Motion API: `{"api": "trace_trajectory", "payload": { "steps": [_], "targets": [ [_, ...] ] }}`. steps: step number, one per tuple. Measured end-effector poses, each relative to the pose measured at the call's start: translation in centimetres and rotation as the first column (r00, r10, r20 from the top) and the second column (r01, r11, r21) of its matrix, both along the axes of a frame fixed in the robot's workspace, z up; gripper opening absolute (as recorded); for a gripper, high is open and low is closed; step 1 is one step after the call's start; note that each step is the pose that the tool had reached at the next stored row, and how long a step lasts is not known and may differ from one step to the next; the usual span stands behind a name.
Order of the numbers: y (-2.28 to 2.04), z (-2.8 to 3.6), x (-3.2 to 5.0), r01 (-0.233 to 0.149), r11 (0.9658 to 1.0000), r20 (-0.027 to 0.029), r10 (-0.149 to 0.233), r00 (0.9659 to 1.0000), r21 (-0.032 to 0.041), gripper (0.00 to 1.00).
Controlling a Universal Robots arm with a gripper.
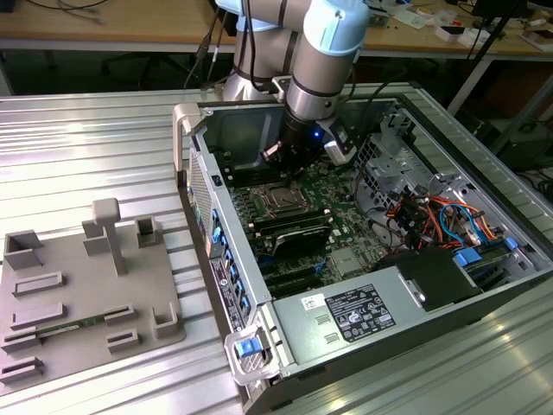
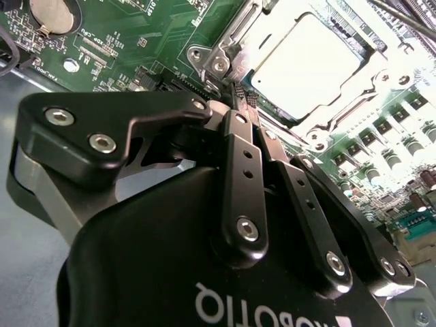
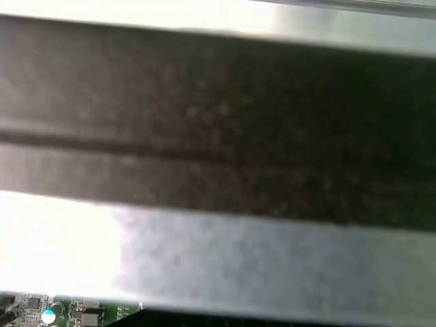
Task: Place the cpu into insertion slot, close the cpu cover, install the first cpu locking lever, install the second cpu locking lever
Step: 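Install the first cpu locking lever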
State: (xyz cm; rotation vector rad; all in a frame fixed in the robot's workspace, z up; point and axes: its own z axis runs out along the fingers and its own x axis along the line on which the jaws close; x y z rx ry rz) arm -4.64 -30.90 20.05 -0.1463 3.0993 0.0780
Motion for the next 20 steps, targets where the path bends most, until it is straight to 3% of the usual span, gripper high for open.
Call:
{"api": "trace_trajectory", "payload": {
  "steps": [9, 12, 20],
  "targets": [
    [0.47, 0.12, 0.00, 0.000, 1.0000, -0.0013, 0.000, 1.0000, -0.0037, 0.11],
    [0.66, 0.13, 0.02, 0.000, 1.0000, 0.0009, 0.000, 1.0000, 0.0013, 0.11],
    [0.69, 1.31, 0.00, 0.000, 1.0000, 0.0001, 0.000, 1.0000, -0.0003, 0.11]
  ]
}}
